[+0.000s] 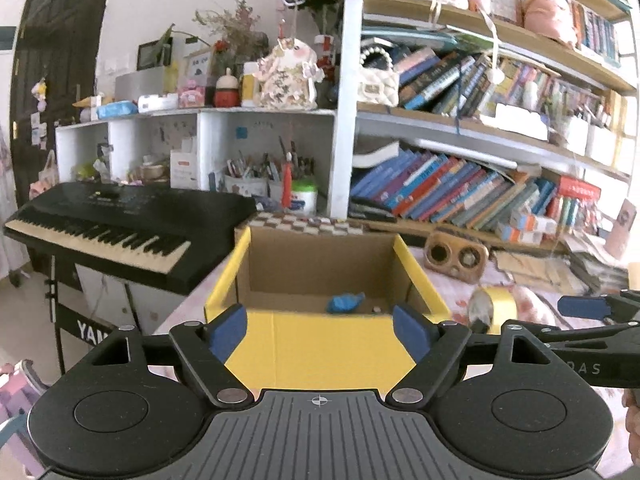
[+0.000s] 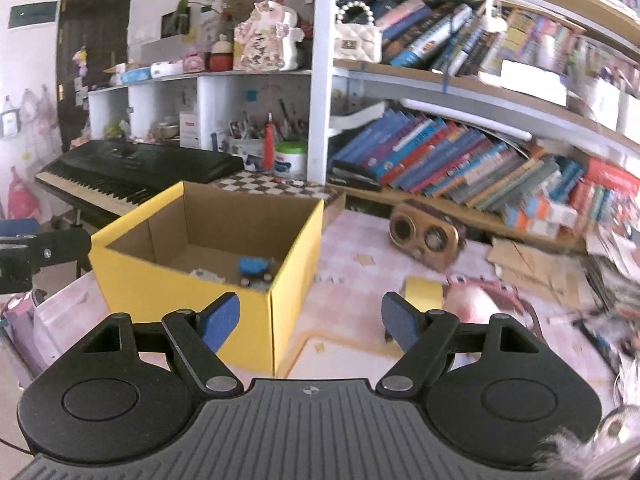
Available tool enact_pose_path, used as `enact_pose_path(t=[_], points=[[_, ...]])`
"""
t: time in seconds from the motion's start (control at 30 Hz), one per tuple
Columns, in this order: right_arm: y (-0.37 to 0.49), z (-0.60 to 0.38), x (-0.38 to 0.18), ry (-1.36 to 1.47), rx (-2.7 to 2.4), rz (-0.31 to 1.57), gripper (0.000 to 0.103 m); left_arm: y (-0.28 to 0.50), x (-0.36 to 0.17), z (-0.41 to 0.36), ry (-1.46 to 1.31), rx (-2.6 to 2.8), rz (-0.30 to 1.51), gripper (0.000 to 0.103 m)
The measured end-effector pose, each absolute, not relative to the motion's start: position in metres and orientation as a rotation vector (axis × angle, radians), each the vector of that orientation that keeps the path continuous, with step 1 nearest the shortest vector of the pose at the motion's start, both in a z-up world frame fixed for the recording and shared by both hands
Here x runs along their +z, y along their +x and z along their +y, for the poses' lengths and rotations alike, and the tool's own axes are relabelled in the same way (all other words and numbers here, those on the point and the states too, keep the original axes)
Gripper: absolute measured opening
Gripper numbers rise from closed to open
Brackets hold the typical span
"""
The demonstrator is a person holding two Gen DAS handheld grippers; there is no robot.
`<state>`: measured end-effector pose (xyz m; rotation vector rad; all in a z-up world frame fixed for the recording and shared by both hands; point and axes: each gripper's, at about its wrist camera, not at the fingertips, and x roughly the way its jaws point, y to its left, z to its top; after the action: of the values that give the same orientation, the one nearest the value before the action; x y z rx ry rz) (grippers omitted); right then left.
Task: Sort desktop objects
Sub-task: 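Withdraw both grippers from the yellow box back over the mat, then move the right gripper to the spray bottle while the left gripper approaches the yellow tape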
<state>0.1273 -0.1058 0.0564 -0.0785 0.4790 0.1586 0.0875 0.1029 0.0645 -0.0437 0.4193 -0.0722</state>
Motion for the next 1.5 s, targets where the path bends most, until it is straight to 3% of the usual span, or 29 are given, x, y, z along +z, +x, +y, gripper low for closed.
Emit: enact_pose_path(t=[0.7, 1.5], points=[[0.012, -0.111, 0.027, -0.028, 0.010, 0.530, 0.077, 0.019, 0.039, 0.075, 0.056, -0.170, 0.475, 0.086], [0.006, -0.151, 0.008, 0.089, -0.125, 0.682, 0.077, 0.036, 0.025, 0.029, 0.150, -0.384, 0.553, 0.087]])
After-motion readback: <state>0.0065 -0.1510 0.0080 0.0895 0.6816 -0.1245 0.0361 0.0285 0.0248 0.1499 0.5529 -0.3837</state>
